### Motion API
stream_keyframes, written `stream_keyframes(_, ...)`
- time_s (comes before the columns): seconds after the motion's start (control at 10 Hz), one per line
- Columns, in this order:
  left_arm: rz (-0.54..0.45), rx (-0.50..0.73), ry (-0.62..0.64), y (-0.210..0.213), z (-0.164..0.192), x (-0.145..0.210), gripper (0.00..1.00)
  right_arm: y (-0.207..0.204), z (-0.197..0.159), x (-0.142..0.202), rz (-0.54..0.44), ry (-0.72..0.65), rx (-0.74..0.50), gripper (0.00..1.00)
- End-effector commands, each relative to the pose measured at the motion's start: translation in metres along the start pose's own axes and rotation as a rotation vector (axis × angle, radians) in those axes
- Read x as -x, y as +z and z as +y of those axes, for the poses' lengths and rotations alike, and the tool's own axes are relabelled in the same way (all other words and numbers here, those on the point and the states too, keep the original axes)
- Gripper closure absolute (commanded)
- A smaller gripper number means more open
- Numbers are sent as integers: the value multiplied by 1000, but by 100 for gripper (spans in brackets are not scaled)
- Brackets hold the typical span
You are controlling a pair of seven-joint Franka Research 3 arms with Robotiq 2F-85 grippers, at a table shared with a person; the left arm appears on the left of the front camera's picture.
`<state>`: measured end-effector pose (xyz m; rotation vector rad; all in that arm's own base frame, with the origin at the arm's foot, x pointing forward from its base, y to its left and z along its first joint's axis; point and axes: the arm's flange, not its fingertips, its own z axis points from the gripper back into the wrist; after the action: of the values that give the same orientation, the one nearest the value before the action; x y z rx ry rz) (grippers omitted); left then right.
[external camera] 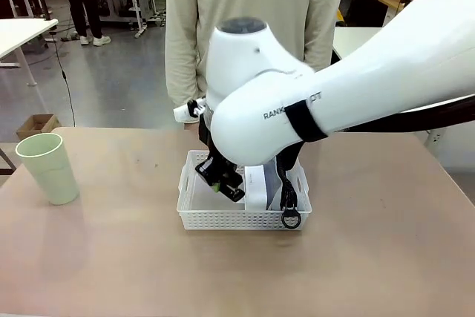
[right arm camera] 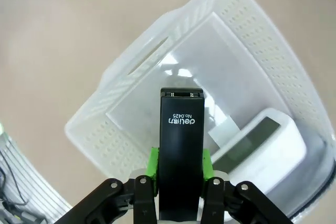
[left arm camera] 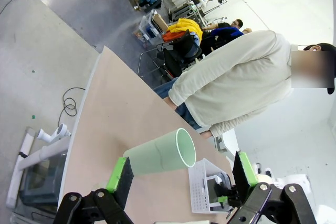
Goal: Efficiently arrange items inside the basket to fit them all.
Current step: Pick up the Stapler and place it inside the Organizing basket.
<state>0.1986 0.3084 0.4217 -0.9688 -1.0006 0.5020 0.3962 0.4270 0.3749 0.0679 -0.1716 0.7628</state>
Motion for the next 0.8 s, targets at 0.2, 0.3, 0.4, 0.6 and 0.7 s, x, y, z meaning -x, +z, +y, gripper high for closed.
stream_keyframes(0.2, -23, 24, -21, -2, 1, 3, 0, -33, -7, -5, 21, -29, -72, 63)
stream_keyframes(0.3, -23, 24, -21, -2, 1, 3, 0, -40, -7, -5, 34, -32, -76, 63)
stream_keyframes(0.4, -23, 24, -21, -2, 1, 3, 0, -41, -7, -4, 29, -37, -72, 63)
stream_keyframes(0.6, -23, 24, -21, -2, 1, 3, 0, -41, -9, -2, 7, -57, -64, 63)
stream_keyframes(0.7, -23, 24, -21, -2, 1, 3, 0, -41, -8, -2, -14, -58, -63, 63)
